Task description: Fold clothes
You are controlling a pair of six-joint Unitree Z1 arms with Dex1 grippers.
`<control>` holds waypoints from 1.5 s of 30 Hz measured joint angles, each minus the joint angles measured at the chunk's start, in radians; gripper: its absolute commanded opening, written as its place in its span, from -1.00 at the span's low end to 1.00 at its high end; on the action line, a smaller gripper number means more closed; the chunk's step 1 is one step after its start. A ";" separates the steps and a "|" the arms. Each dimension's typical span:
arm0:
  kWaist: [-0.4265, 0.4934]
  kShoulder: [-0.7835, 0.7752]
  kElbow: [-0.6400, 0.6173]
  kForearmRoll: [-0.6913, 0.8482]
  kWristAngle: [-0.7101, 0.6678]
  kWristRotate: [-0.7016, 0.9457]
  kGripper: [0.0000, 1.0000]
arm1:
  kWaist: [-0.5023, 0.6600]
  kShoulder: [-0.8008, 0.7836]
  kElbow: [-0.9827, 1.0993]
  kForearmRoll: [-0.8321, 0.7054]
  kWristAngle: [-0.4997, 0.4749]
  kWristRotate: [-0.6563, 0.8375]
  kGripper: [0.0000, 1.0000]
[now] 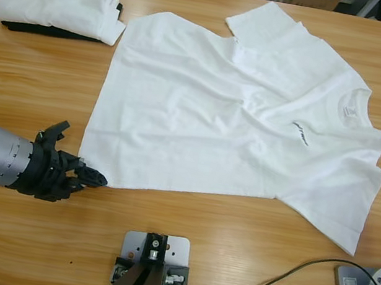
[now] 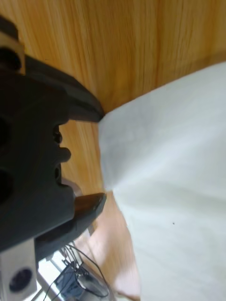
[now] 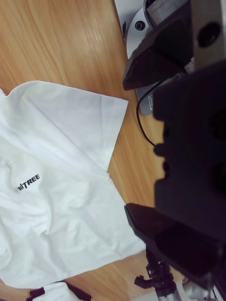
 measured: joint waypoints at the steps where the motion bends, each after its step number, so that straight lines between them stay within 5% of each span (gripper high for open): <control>1: 0.000 0.002 0.001 -0.001 0.000 -0.001 -0.29 | 0.000 0.000 0.000 0.000 0.001 -0.001 0.95; 5: -0.002 0.011 0.004 -0.003 0.013 -0.010 -0.97 | 0.000 0.000 0.000 0.000 0.001 -0.005 0.95; 8: -0.004 0.011 0.005 -0.004 0.026 -0.022 -1.00 | 0.000 0.000 0.000 -0.001 0.002 -0.007 0.95; 9: -0.004 0.011 0.005 -0.004 0.032 -0.027 -0.85 | 0.000 0.000 0.000 -0.001 0.003 -0.007 0.95; 11: -0.004 0.011 0.007 -0.004 0.046 -0.035 0.12 | 0.000 0.000 0.000 -0.002 0.003 -0.007 0.95; 12: -0.004 0.011 0.009 -0.004 0.055 -0.042 0.30 | 0.000 0.000 0.000 -0.004 0.003 -0.007 0.95; 23: -0.004 -0.061 0.093 -0.061 0.165 -0.280 0.38 | 0.000 0.000 0.000 -0.015 0.011 -0.020 0.95; 25: -0.004 -0.080 0.130 -0.115 0.193 -0.342 0.54 | 0.000 -0.001 0.000 -0.017 0.017 -0.024 0.95; 32: -0.027 -0.112 0.190 -0.196 0.214 -0.527 0.54 | 0.000 -0.010 0.001 -0.020 0.029 -0.034 0.95; 40: -0.046 -0.109 0.210 -0.275 0.215 -0.550 0.49 | 0.000 -0.016 0.007 -0.020 0.034 -0.037 0.95; 42: -0.048 -0.100 0.221 -0.319 0.215 -0.550 0.30 | 0.000 -0.016 0.007 -0.020 0.034 -0.037 0.95; 45: -0.050 -0.078 0.244 -0.396 0.215 -0.550 -0.26 | 0.000 -0.016 0.007 -0.020 0.034 -0.037 0.84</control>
